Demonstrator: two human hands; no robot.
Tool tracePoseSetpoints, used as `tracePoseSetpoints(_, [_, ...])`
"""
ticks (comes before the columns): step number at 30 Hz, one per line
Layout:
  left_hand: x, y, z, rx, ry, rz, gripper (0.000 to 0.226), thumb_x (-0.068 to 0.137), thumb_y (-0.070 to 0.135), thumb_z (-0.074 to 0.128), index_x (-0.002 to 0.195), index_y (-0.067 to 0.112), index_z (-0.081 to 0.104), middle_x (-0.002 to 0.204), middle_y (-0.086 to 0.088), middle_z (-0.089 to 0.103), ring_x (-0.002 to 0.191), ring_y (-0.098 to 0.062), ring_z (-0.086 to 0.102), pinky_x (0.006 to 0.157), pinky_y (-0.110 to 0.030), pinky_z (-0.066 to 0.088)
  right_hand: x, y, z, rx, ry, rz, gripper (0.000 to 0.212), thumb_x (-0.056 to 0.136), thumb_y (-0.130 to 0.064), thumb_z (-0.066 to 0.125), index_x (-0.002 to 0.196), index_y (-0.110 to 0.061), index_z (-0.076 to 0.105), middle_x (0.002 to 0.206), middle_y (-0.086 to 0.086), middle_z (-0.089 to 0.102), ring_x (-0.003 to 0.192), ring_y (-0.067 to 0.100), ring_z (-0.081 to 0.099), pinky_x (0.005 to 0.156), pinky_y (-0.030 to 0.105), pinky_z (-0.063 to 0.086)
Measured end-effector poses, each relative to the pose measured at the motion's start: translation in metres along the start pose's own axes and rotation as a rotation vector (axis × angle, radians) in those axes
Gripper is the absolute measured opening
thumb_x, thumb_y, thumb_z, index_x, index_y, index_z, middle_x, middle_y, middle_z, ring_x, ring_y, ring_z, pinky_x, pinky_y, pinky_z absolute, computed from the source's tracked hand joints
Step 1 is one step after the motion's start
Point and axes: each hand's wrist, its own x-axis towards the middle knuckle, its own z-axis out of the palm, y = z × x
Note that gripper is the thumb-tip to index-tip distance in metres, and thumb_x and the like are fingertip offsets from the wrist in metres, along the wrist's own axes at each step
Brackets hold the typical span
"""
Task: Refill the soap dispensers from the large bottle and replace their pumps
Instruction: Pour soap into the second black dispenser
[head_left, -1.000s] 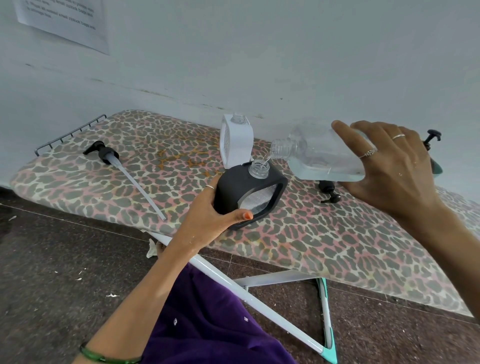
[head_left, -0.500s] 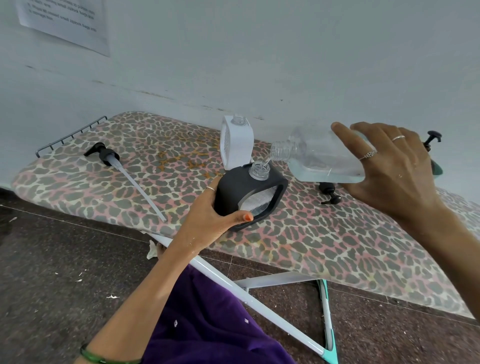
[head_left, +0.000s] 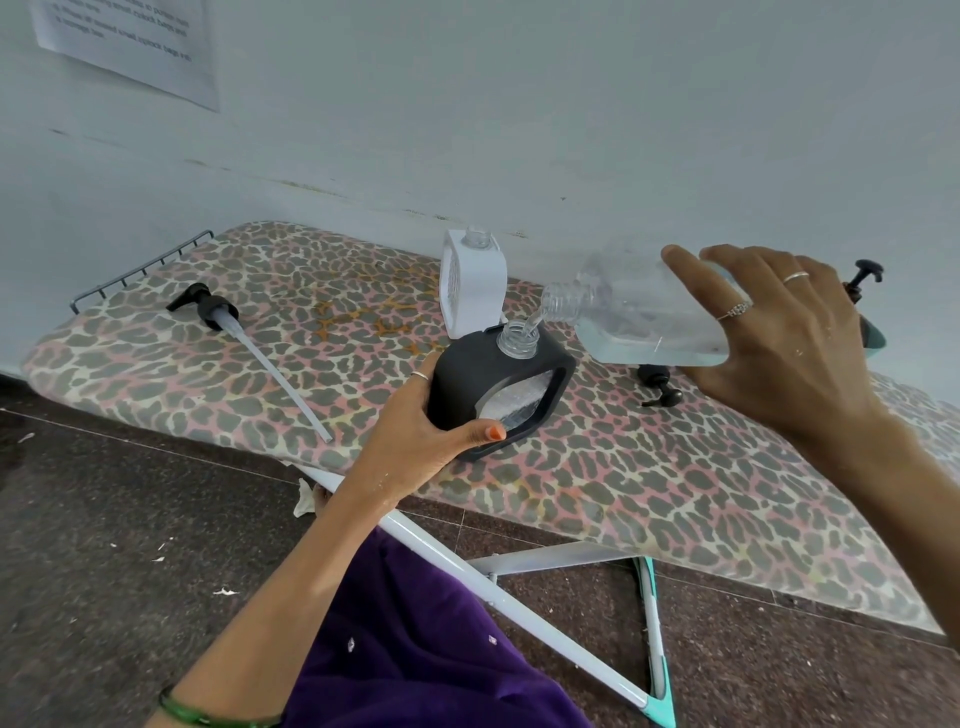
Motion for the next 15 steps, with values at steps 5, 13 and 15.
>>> tracePoseSetpoints(5, [-0.0008, 0.0006, 0.0008, 0.006, -0.01, 0.003, 0.064, 0.055, 0.054, 0.086, 0.108, 0.044, 0.05, 0.105, 0.021, 0.067, 0.103, 0.004, 0.063, 0.09, -0.029, 0.055, 0.0006, 0.0005, 0.0001, -0.015, -0.006, 0.007, 0.072, 0.071, -0.026, 0.078, 0.135, -0.017, 0.046, 0.116, 0.019, 0.062, 0.101, 0.041, 0.06, 0.081, 0.051, 0.044])
tracePoseSetpoints(13, [0.0003, -0.0024, -0.0003, -0.004, -0.015, 0.004, 0.08, 0.043, 0.072, 0.08, 0.112, 0.044, 0.051, 0.114, 0.016, 0.066, 0.11, -0.002, 0.062, 0.093, -0.031, 0.053, 0.0017, 0.0002, -0.0001, -0.018, -0.002, 0.004, 0.072, 0.072, -0.029, 0.079, 0.135, -0.016, 0.046, 0.116, 0.019, 0.062, 0.101, 0.041, 0.06, 0.08, 0.051, 0.044])
tracePoseSetpoints(15, [0.0002, -0.0018, -0.0003, -0.01, -0.013, 0.008, 0.08, 0.041, 0.074, 0.078, 0.111, 0.045, 0.051, 0.11, 0.023, 0.066, 0.109, 0.002, 0.061, 0.093, -0.026, 0.052, 0.0018, 0.0005, 0.0003, -0.018, 0.004, 0.001, 0.072, 0.073, -0.029, 0.078, 0.135, -0.017, 0.046, 0.115, 0.019, 0.062, 0.101, 0.041, 0.06, 0.08, 0.05, 0.044])
